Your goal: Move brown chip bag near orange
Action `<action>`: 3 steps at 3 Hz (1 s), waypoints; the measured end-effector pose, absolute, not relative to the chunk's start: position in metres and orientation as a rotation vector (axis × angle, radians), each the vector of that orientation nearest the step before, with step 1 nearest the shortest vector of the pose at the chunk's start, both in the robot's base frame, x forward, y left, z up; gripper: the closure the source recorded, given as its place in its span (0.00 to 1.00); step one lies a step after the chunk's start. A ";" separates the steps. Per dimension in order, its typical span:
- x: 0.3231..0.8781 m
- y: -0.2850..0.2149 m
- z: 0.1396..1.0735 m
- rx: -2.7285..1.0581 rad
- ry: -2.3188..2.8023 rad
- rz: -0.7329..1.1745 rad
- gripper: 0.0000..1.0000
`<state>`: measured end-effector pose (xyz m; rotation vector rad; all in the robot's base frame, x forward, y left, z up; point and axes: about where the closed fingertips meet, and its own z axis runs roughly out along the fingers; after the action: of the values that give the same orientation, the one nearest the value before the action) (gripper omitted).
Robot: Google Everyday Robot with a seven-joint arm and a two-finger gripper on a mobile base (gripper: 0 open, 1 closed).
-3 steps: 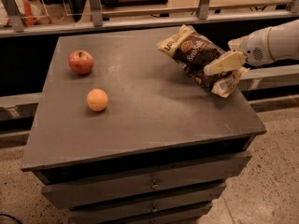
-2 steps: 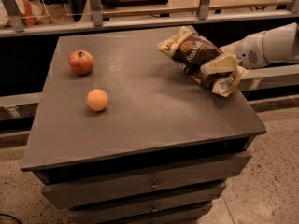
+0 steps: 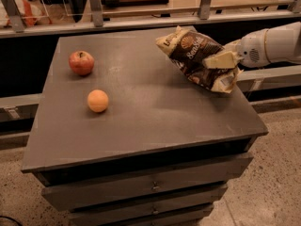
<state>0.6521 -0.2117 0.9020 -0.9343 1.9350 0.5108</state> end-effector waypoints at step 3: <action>0.626 -0.120 0.975 -0.943 1.801 0.730 1.00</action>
Offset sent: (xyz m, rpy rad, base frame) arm -0.0282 0.0954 0.0963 0.1759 -0.0237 0.1558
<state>0.6262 -0.1199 0.9750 -0.9427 1.8011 0.7302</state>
